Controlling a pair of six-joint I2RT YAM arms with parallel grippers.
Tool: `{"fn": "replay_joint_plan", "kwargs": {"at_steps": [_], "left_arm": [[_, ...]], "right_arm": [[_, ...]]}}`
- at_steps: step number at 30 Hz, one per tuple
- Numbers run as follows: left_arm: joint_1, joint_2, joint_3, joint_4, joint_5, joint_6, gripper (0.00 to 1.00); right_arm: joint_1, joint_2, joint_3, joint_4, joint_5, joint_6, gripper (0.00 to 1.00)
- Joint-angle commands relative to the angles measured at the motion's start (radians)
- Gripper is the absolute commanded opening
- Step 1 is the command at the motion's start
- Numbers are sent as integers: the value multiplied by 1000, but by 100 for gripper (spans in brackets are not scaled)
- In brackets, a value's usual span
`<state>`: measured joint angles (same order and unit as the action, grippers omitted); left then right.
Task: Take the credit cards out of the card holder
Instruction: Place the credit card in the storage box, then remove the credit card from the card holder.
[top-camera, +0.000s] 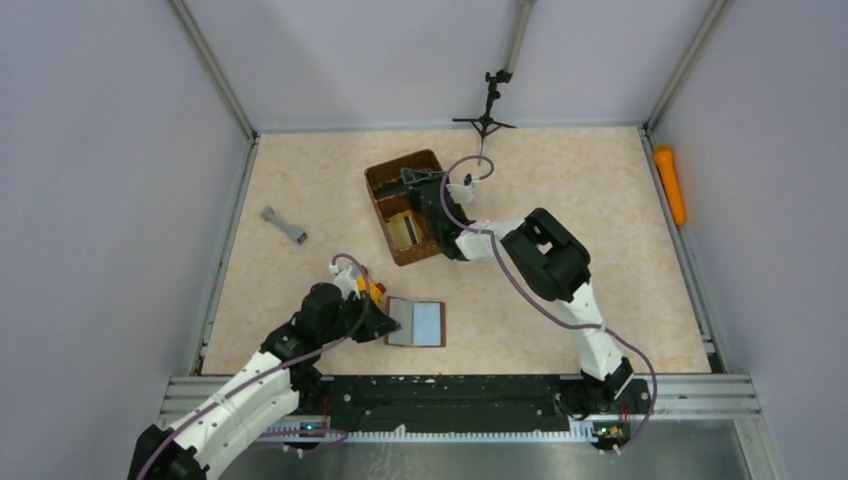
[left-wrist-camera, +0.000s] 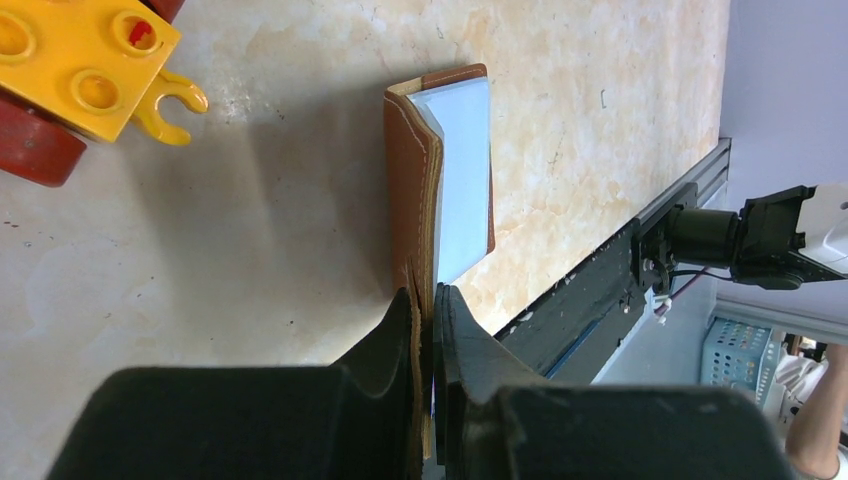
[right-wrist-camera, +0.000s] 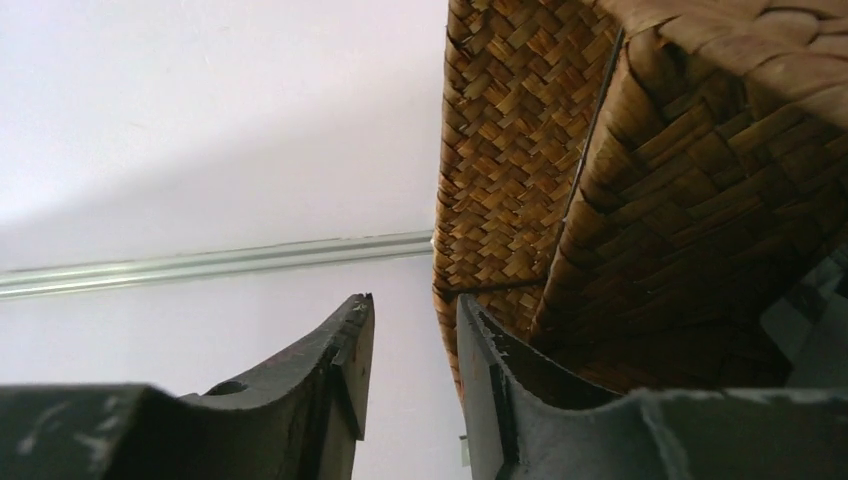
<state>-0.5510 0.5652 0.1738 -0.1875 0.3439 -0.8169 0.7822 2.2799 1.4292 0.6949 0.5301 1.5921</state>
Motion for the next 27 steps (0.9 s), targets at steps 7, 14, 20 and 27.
{"fn": "replay_joint_plan", "kwargs": {"at_steps": [7, 14, 20, 27], "left_arm": [[4, -9, 35, 28, 29, 1, 0], [3, 2, 37, 62, 43, -20, 0], [4, 5, 55, 80, 77, -50, 2], [3, 9, 16, 166, 103, -107, 4]], "right_arm": [[2, -216, -193, 194, -24, -183, 54], [19, -483, -441, 237, -246, -372, 55], [19, -690, -611, 145, -557, -559, 76], [27, -908, -749, -226, -746, -743, 81]]}}
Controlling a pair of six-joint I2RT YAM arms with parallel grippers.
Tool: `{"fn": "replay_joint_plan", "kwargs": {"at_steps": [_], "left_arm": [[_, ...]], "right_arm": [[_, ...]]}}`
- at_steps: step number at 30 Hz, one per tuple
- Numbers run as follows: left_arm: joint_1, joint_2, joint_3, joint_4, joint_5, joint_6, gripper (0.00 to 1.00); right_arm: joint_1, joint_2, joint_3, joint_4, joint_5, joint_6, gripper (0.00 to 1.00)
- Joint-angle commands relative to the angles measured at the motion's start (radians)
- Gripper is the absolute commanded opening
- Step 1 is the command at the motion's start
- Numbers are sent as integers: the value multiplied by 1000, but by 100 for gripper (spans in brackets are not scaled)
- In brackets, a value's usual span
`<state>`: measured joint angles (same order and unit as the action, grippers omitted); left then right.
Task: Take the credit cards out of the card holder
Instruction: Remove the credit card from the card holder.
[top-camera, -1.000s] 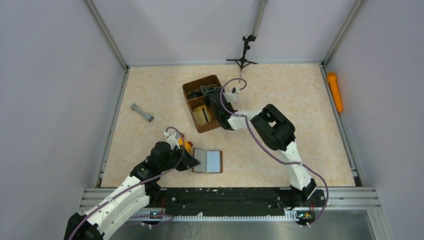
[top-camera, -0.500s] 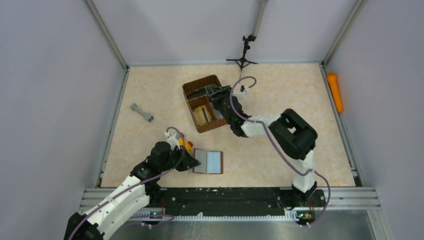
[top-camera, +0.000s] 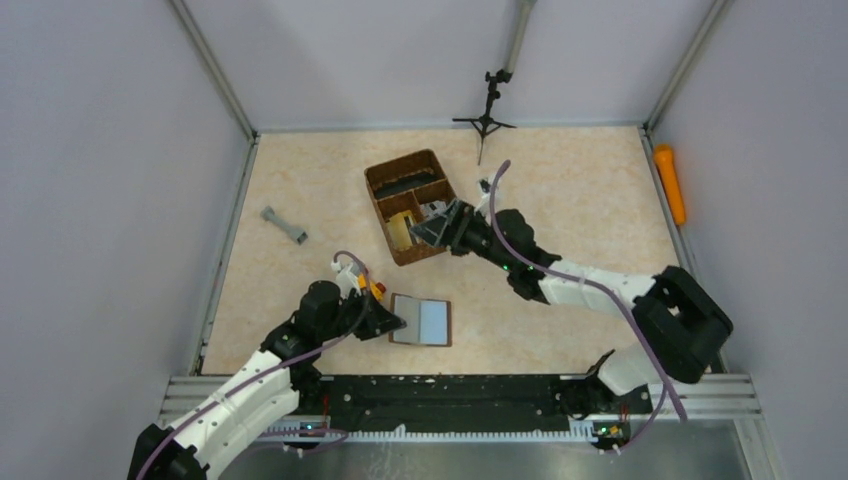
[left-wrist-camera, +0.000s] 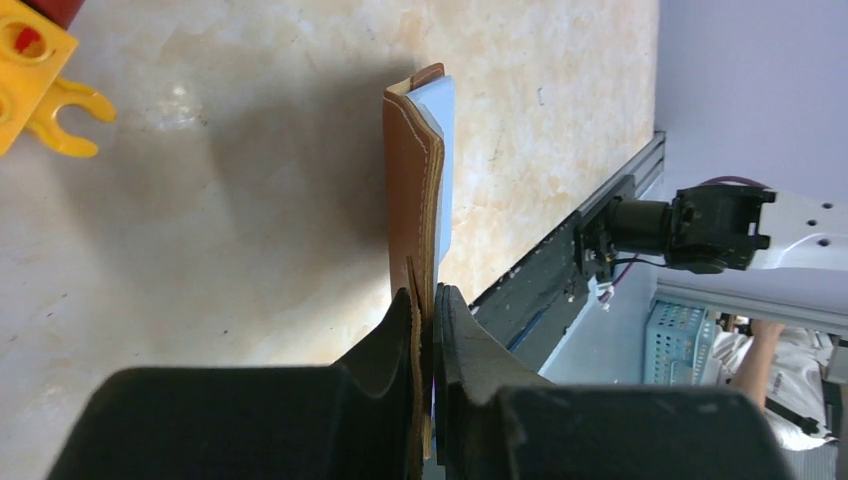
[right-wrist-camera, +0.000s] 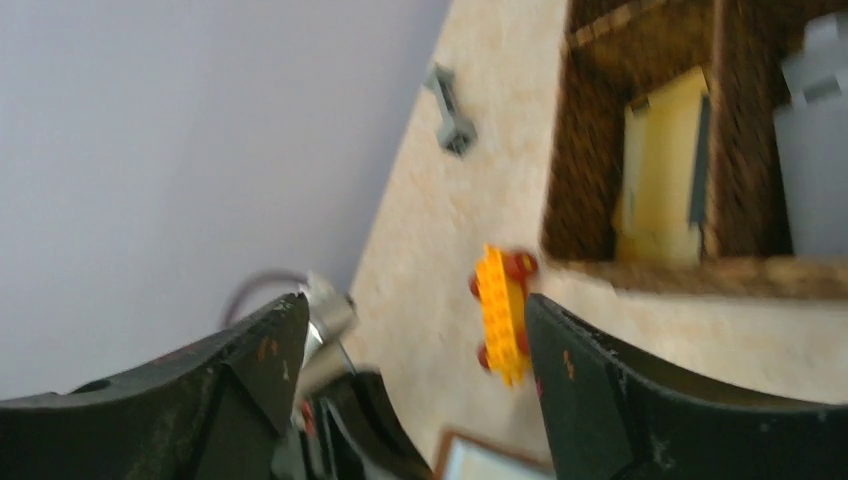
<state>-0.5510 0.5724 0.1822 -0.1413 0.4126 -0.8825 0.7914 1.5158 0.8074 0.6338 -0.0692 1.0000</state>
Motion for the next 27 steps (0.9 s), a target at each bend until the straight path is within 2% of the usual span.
{"fn": "replay_joint_plan", "kwargs": {"at_steps": [1, 4, 8, 10, 13, 15, 19, 27], "left_arm": [[3, 0, 0, 131, 37, -51, 4], [4, -8, -25, 190, 47, -84, 4], [3, -18, -49, 264, 73, -131, 5], [2, -20, -57, 295, 82, -154, 5], [2, -11, -75, 380, 100, -196, 6], [2, 4, -84, 428, 111, -226, 6], [-1, 39, -79, 481, 126, -249, 6], [-20, 48, -72, 491, 127, -253, 7]], "right_arm": [[22, -197, -198, -148, -133, -150, 85], [46, -365, -370, -149, -53, -152, 90], [128, -534, -372, -378, 91, -237, 92], [151, -569, -382, -423, 96, -250, 92], [161, -570, -389, -442, -1, -265, 92], [205, -555, -378, -448, -9, -302, 90], [337, -504, -308, -496, 103, -352, 88], [399, -397, -228, -492, 159, -365, 87]]}}
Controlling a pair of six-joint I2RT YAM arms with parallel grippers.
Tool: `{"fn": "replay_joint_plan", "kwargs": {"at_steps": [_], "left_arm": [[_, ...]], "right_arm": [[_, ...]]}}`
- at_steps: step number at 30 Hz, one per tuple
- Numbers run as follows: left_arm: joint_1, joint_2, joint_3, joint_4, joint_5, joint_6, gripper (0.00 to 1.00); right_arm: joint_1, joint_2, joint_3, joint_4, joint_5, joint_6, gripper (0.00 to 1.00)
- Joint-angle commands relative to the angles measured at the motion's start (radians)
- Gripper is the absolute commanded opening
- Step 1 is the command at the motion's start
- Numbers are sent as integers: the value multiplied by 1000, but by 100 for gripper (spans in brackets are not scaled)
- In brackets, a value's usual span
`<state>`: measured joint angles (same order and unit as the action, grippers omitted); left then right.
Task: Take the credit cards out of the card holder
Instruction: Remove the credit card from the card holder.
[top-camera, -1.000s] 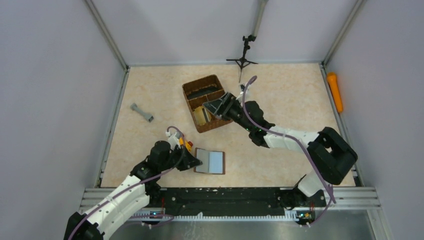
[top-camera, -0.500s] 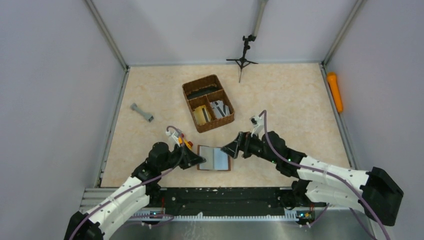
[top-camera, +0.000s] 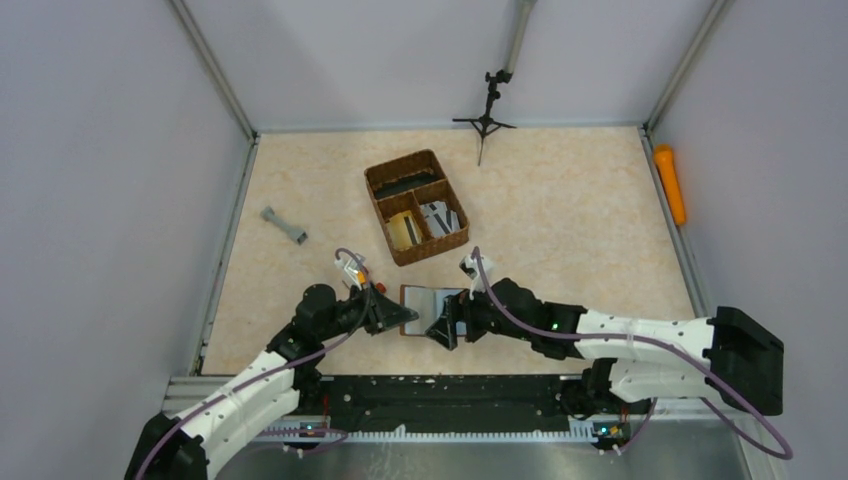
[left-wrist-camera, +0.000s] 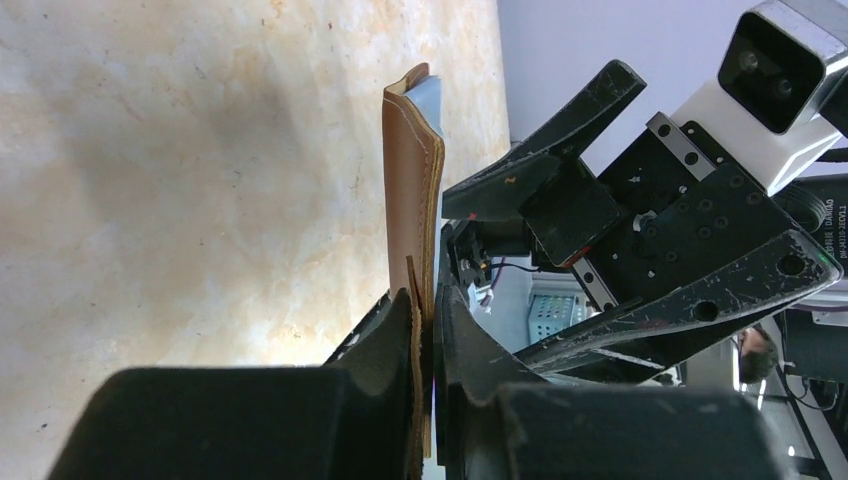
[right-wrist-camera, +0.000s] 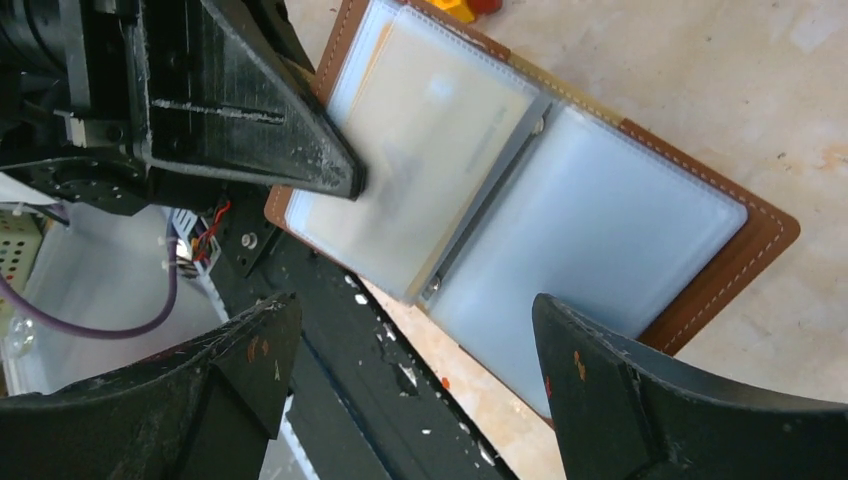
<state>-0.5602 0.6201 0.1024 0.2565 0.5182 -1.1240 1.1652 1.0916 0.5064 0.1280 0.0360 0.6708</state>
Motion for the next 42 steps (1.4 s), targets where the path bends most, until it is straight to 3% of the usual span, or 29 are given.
{"fn": "replay_joint_plan", "kwargs": {"at_steps": [1, 10, 13, 16, 23, 27, 32, 35, 42], "left_arm": [[-14, 0, 8, 98, 22, -14, 7], [-71, 59, 17, 229, 71, -23, 8], [-83, 72, 20, 273, 84, -38, 8], [-84, 68, 10, 317, 93, -60, 10], [-83, 58, -5, 409, 120, -108, 22], [-83, 50, -8, 403, 122, -106, 22], [-84, 15, -11, 355, 104, -92, 16], [-83, -17, -4, 301, 90, -73, 1], [-83, -71, 6, 202, 62, -44, 0]], "right_arm": [[30, 37, 81, 11, 60, -38, 86], [69, 108, 132, 18, 95, -45, 77], [71, 117, 139, 22, 92, -49, 66], [71, 120, 142, 15, 93, -54, 62], [72, 116, 139, 11, 104, -51, 31], [73, 102, 133, 8, 119, -42, 23], [71, 65, 136, -85, 208, -9, 23], [71, 31, 135, -152, 256, -4, 27], [70, -18, 180, -432, 418, 24, 40]]}}
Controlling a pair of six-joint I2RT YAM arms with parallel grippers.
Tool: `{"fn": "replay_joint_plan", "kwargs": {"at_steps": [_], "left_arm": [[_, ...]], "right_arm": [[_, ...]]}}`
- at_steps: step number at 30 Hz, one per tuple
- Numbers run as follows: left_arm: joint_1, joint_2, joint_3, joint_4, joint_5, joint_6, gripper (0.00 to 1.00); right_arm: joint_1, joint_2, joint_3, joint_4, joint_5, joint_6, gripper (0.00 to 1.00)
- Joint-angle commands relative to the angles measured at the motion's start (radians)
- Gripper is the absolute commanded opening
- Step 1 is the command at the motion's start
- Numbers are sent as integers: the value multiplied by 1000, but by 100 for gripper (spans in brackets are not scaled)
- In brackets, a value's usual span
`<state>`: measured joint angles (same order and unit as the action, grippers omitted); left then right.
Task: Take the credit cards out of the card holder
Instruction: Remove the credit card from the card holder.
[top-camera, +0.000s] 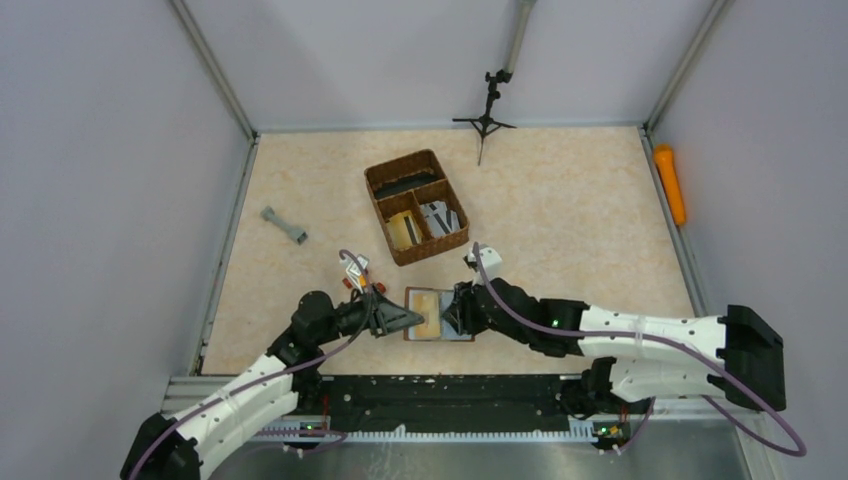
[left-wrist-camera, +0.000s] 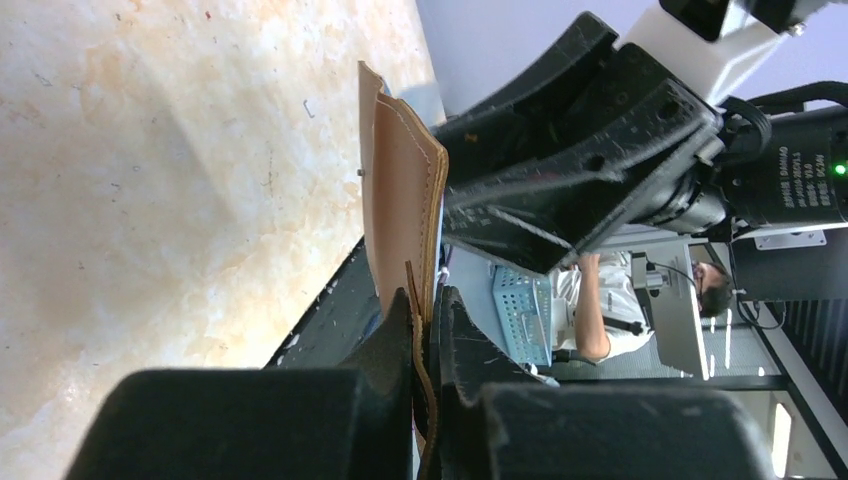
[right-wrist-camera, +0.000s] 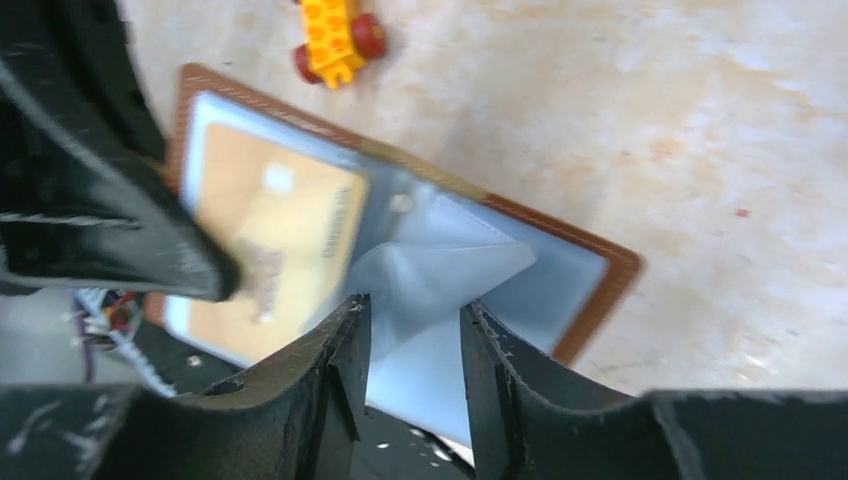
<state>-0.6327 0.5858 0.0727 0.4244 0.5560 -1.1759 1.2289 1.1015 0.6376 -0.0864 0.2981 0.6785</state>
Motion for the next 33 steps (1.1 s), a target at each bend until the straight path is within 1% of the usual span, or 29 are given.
{"fn": "replay_joint_plan", "kwargs": {"at_steps": [1, 3, 6, 11, 14, 15, 16, 19, 22, 25, 26, 29, 33], "left_arm": [[-11, -38, 40, 21, 21, 13, 0], [-11, -39, 43, 6, 12, 19, 0], [-10, -29, 38, 18, 11, 17, 0], [-10, -17, 37, 38, 19, 10, 0], [-11, -12, 37, 40, 17, 12, 0], [-11, -10, 35, 43, 17, 10, 0], [-11, -7, 33, 50, 17, 8, 0], [-10, 9, 27, 87, 27, -2, 0], [-11, 32, 27, 131, 40, -18, 0], [-11, 48, 18, 179, 50, -39, 0], [-11, 48, 17, 189, 53, -44, 0], [-10, 41, 12, 206, 57, -55, 0], [-11, 25, 3, 235, 57, -75, 0]], "right_arm": [[6, -41, 51, -246, 176, 21, 40], [6, -80, 45, -278, 188, 28, 41], [7, -163, 22, -268, 175, 28, 43], [7, -333, -36, -181, 114, 4, 46], [6, -398, -53, -126, 66, -12, 46], [7, -410, -56, -104, 44, -22, 48], [6, -415, -58, -76, 11, -37, 50], [7, -377, -33, -21, -104, -61, 51], [6, -312, -7, -10, -141, -53, 50], [7, -271, -15, 13, -136, -29, 37], [7, -263, -20, 21, -132, -17, 34], [7, -254, -49, 71, -146, 24, 32], [6, -253, -88, 146, -159, 73, 31]]}}
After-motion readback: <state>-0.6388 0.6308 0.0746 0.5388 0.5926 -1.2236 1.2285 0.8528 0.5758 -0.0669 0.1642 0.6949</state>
